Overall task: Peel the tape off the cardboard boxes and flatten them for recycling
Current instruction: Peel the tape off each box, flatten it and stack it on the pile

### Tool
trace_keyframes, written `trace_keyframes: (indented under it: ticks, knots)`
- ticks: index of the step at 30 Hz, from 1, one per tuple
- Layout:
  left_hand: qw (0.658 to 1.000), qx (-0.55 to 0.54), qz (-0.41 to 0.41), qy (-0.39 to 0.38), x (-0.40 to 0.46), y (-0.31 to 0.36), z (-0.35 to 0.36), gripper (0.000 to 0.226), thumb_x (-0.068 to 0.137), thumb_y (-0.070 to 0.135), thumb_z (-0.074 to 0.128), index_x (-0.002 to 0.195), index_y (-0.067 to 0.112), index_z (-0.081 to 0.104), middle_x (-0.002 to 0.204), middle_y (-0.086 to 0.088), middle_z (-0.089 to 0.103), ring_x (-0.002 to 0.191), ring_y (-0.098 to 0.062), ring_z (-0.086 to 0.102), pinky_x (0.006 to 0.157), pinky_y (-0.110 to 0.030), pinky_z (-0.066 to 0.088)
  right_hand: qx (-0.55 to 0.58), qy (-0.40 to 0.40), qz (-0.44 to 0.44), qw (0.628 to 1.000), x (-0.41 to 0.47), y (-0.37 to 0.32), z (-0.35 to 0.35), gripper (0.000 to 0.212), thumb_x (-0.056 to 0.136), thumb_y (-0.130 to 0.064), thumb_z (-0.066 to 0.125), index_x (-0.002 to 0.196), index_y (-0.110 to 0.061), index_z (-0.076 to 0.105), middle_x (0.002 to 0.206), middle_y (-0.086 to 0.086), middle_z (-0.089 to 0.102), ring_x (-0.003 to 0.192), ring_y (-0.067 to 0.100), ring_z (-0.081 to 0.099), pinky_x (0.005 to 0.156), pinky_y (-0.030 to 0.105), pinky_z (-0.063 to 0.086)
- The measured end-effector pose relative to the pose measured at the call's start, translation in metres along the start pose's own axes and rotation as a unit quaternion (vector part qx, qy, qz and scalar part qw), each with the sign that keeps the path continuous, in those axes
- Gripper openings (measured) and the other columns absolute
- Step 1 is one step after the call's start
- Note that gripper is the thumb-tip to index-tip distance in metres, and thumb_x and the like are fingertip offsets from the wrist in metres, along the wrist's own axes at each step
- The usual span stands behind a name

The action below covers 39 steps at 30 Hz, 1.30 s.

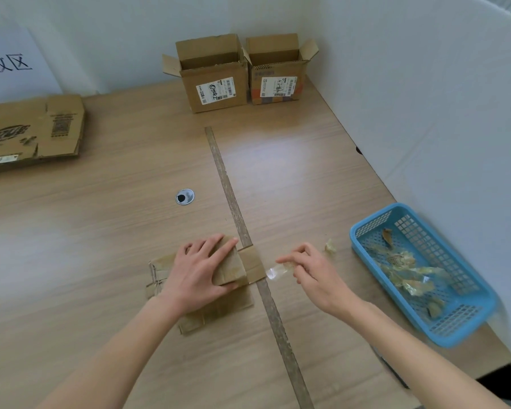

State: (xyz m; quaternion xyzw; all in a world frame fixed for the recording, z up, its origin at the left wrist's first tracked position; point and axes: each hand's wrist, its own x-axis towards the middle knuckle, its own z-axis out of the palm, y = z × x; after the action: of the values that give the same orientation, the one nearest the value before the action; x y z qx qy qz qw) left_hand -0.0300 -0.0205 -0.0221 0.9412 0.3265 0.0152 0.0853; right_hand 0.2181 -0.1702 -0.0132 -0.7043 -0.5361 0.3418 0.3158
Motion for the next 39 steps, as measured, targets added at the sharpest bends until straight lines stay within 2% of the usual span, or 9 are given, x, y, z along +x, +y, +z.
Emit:
trace_keyframes:
  ticks: [7,11,13,16,22,26,30,33,39]
  knots:
    - [1.0,-0.008,-0.004,0.006,0.011,0.034,0.003,0.093,0.076,0.074,0.06,0.155,0.032,0.038,0.151,-0.002,0.045,0.13,-0.027,0.049,0.104,-0.05,0.039,-0.003,-0.008,0.071,0.997,0.003,0.004,-0.008,0.041,0.088,-0.068,0.048,0.093,-0.029,0.062,0.12,-0.014,0.04,0.102,-0.007,0.048,0.09,0.026,0.043]
    - [1.0,-0.02,-0.016,0.009,0.018,0.048,0.007,0.093,0.076,0.069,0.068,0.156,0.032,0.037,0.153,-0.003,0.044,0.132,-0.029,0.048,0.106,-0.05,0.036,-0.068,0.069,0.038,0.995,0.003,0.015,-0.035,0.014,0.096,-0.029,0.066,0.108,-0.022,0.066,0.103,-0.011,0.056,0.089,0.006,0.057,0.082,0.019,0.049]
    - [1.0,-0.017,-0.014,0.002,0.022,0.054,0.008,0.093,0.078,0.071,0.064,0.157,0.034,0.033,0.156,-0.002,0.04,0.135,-0.027,0.045,0.108,-0.049,0.034,-0.092,0.08,0.029,0.992,0.0,0.027,-0.054,0.043,0.097,-0.012,0.064,0.139,-0.02,0.057,0.112,-0.009,0.065,0.098,0.007,0.061,0.093,0.021,0.049]
    - [1.0,-0.011,-0.016,0.005,0.028,0.064,0.011,0.092,0.077,0.073,0.062,0.156,0.034,0.036,0.154,-0.002,0.042,0.133,-0.026,0.046,0.106,-0.048,0.036,-0.12,0.119,0.069,0.983,-0.008,0.049,-0.082,0.05,0.098,-0.001,0.055,0.146,-0.017,0.053,0.129,-0.005,0.064,0.116,0.01,0.059,0.104,0.027,0.042]
    - [0.999,-0.002,-0.024,0.027,0.036,0.073,0.017,0.09,0.075,0.075,0.051,0.153,0.032,0.04,0.146,-0.003,0.05,0.123,-0.028,0.053,0.099,-0.049,0.042,-0.224,0.198,0.212,0.93,-0.026,0.095,-0.126,0.054,0.084,-0.043,0.027,0.118,-0.023,0.064,0.112,-0.005,0.046,0.109,0.013,0.04,0.1,0.041,0.029]
    - [0.999,0.003,-0.027,0.024,0.036,0.071,0.021,0.093,0.075,0.077,0.051,0.155,0.035,0.034,0.147,-0.002,0.048,0.124,-0.027,0.051,0.099,-0.049,0.041,-0.314,0.155,0.216,0.912,-0.033,0.111,-0.132,0.063,0.093,-0.051,0.017,0.134,-0.023,0.056,0.107,-0.002,0.041,0.101,0.017,0.037,0.098,0.042,0.033]
    - [0.999,0.006,-0.025,0.027,0.038,0.071,0.022,0.094,0.073,0.076,0.054,0.155,0.035,0.034,0.146,-0.002,0.049,0.123,-0.028,0.052,0.098,-0.049,0.042,-0.234,0.206,0.168,0.935,-0.027,0.117,-0.13,0.046,0.101,-0.022,0.042,0.146,-0.023,0.049,0.12,-0.002,0.059,0.108,0.016,0.053,0.098,0.039,0.043]
    - [0.999,0.008,-0.028,0.023,0.037,0.071,0.022,0.094,0.073,0.075,0.057,0.155,0.035,0.034,0.146,-0.003,0.048,0.123,-0.028,0.051,0.098,-0.049,0.042,-0.152,0.21,0.137,0.956,-0.026,0.117,-0.125,0.055,0.092,-0.01,0.069,0.142,-0.026,0.052,0.132,-0.008,0.06,0.112,0.005,0.053,0.1,0.03,0.041]
    - [0.999,0.004,-0.028,0.027,0.037,0.073,0.02,0.094,0.073,0.073,0.06,0.155,0.034,0.036,0.146,-0.003,0.049,0.124,-0.028,0.052,0.098,-0.049,0.041,-0.156,0.194,0.136,0.959,-0.021,0.117,-0.124,0.058,0.08,-0.049,0.08,0.13,-0.028,0.06,0.131,-0.014,0.052,0.125,0.007,0.048,0.101,0.028,0.035]
